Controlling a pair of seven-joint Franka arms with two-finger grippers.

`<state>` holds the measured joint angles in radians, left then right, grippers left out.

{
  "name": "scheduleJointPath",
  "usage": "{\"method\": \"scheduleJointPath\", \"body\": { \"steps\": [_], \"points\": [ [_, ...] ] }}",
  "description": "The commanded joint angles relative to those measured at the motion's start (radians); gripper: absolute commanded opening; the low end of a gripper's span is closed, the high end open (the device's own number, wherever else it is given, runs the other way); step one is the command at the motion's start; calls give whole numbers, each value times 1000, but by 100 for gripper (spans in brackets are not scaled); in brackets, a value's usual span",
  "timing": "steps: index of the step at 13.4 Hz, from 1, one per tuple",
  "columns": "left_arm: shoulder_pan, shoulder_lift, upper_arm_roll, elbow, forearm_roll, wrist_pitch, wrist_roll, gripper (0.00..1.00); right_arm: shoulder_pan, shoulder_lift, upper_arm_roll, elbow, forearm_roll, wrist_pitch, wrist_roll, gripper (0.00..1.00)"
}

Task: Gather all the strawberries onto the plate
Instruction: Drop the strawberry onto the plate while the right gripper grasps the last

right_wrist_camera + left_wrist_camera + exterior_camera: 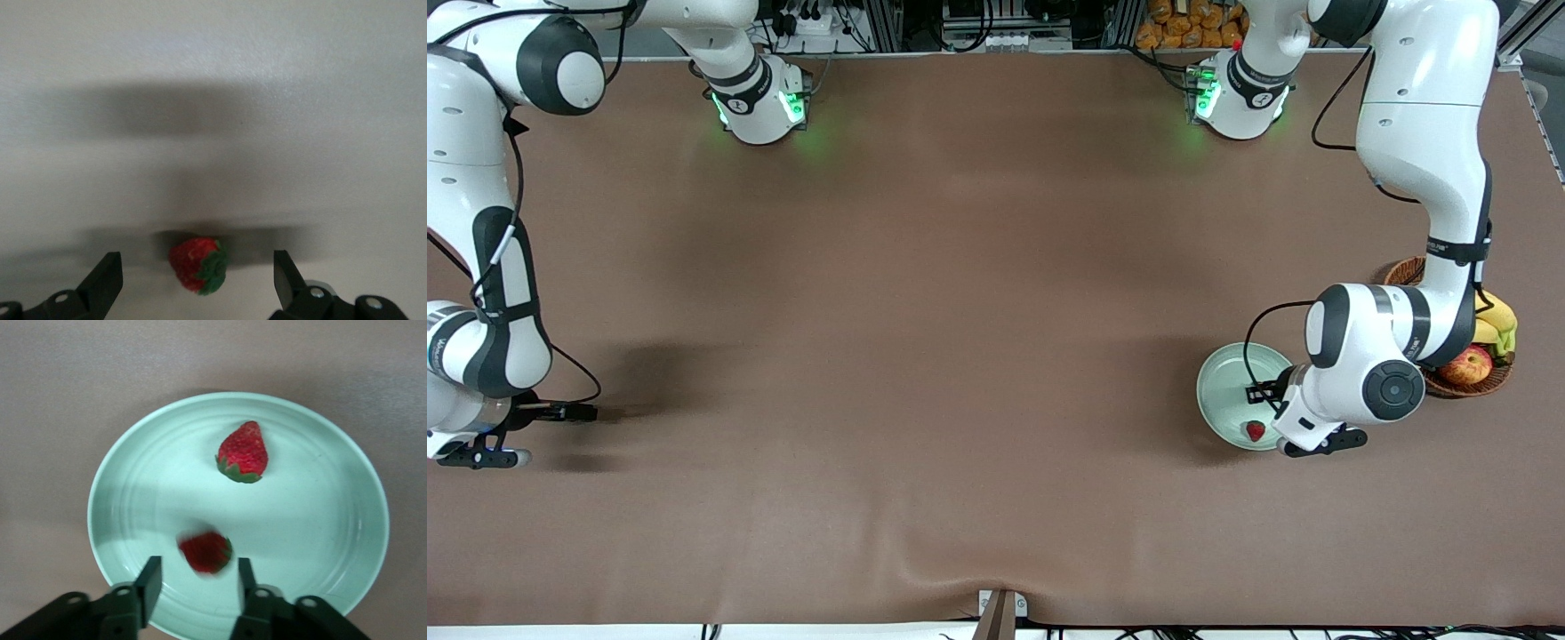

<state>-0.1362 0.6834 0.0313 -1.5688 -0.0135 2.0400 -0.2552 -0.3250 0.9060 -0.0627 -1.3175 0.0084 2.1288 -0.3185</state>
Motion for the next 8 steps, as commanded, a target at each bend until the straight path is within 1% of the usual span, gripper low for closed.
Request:
{"method": "scheduleJointPath", "body": {
  "steps": [1,3,4,6,8],
  "points": [
    [13,-80,-2,-30,18,-10,1,100,-19,-2,17,-31,-8,26,15,100],
    [21,-145,-2,-22,18,-44,1,100,-19,-2,17,-37,-7,28,13,100],
    [24,-183,-4,-22,20,-46,1,100,-19,-2,17,-37,-7,28,7,90],
    [24,-254,-2,-19,20,-79,4,100,-19,-4,17,-39,-7,14,4,0],
    [24,-294,-2,-1,21,-102,4,100,-17,-7,17,-39,-7,14,-1,0]
  ]
}}
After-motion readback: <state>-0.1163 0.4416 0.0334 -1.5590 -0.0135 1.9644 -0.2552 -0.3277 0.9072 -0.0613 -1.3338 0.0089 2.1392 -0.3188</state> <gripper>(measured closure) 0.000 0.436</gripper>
